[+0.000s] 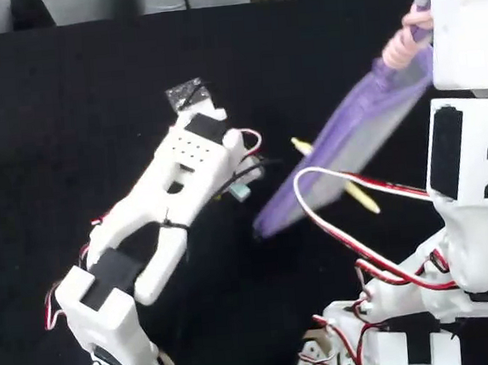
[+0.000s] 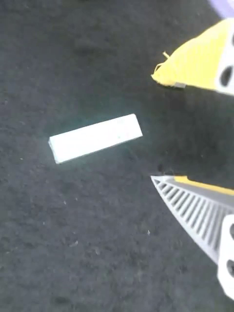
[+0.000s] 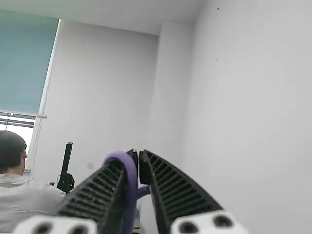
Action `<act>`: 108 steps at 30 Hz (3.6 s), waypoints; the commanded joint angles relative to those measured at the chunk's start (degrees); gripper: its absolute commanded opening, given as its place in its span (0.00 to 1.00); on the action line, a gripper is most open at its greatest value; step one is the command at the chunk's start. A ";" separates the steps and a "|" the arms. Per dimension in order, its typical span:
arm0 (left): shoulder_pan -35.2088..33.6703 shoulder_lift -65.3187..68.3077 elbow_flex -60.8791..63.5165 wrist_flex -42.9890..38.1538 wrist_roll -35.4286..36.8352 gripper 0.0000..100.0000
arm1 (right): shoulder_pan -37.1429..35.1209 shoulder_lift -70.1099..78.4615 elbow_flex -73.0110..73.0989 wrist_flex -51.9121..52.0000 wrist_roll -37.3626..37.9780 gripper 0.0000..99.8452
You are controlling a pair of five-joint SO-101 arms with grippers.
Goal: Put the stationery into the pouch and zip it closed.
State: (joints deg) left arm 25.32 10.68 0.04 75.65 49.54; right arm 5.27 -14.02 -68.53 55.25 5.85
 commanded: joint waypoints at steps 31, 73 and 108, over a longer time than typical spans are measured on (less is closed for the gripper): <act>-5.23 19.87 -7.69 -16.35 3.96 0.17 | 0.70 -0.75 -0.04 1.67 0.00 0.01; -46.81 7.30 -28.18 2.64 3.96 0.03 | -36.40 7.87 14.90 18.73 0.53 0.01; -15.60 5.27 -95.60 18.81 -4.66 0.03 | -38.33 -32.92 56.48 38.95 8.79 0.01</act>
State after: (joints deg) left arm 1.32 20.09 -91.82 93.93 45.49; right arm -32.35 -42.77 -16.48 97.01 12.88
